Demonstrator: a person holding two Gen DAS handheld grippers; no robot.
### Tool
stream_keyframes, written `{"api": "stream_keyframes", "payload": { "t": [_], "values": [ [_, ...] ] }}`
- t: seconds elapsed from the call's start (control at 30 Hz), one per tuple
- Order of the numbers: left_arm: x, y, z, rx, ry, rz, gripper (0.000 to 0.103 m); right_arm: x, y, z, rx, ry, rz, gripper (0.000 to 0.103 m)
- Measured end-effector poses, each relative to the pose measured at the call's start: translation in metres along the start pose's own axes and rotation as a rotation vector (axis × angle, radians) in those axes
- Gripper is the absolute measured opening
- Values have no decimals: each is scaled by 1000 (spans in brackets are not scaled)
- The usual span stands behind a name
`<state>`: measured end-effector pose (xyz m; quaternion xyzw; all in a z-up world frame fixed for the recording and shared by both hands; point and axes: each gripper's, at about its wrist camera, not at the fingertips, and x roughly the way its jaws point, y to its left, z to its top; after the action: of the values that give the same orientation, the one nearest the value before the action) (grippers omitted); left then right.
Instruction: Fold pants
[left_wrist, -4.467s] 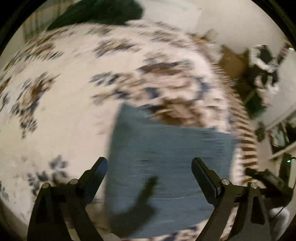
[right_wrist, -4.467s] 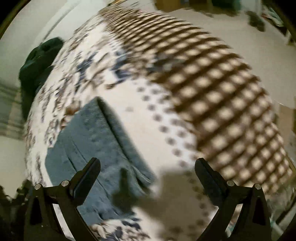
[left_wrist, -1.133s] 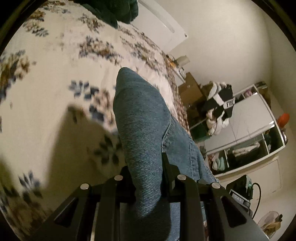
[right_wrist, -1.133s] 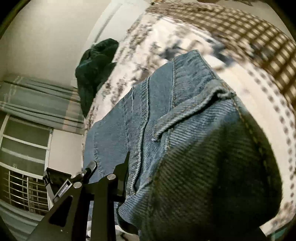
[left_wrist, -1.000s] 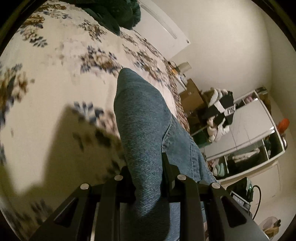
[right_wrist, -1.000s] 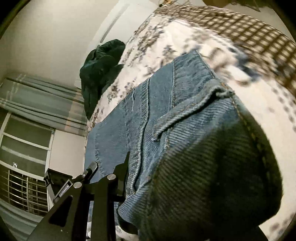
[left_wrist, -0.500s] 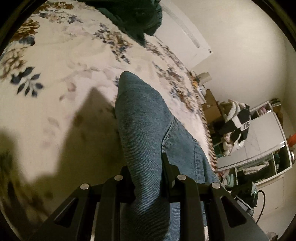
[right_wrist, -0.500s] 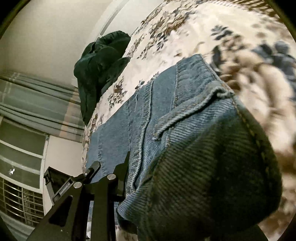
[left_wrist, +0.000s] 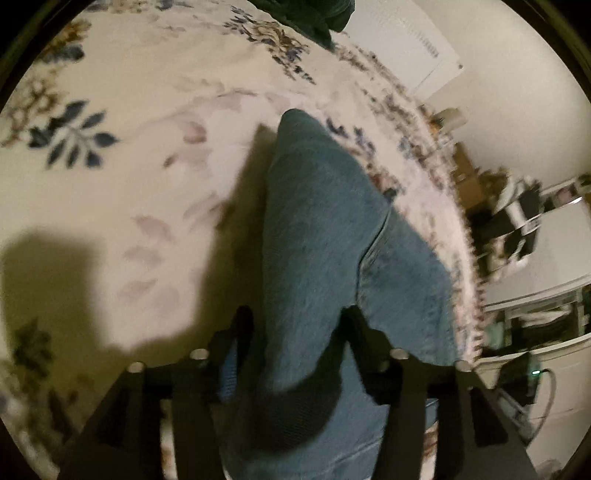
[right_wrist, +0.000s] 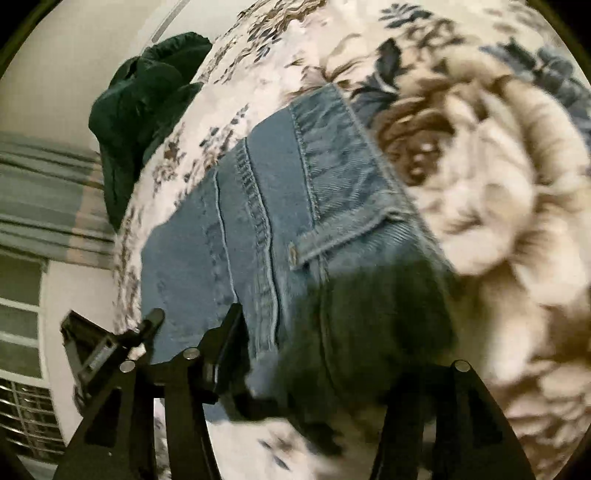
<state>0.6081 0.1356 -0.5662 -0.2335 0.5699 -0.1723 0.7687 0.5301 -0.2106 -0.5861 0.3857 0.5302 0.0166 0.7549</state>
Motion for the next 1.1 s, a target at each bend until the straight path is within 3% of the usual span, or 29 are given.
{"api": "stream_keyframes", "payload": {
  "t": [0.07,0.13,0.23,0.27,0.37,0.57,0.8,1.1],
  "values": [
    [-3,-3,-7,2,24,22,57,-5,0,-3,-27,-2,-65,75],
    [-8,-13,-16,44,36,87,58,-12,3,-5,-59,-13,-144,78],
    [-14,-37,-26,154,25,228,82,-19,13,-7,-104,-24,-244,94],
    [-17,-45,-31,195,15,275,89,-23,19,-8,-131,-33,-281,95],
    [-19,-64,-42,280,9,351,97,-31,38,-13,-219,-65,-400,99],
    [-31,-86,-55,330,-18,383,98,-57,71,-28,-348,-181,-592,103],
    [-76,-120,-73,343,-109,416,98,-110,92,-53,-394,-232,-585,103],
    [-174,-181,-115,351,-218,416,98,-215,129,-95,-416,-309,-527,103]
  ]
}}
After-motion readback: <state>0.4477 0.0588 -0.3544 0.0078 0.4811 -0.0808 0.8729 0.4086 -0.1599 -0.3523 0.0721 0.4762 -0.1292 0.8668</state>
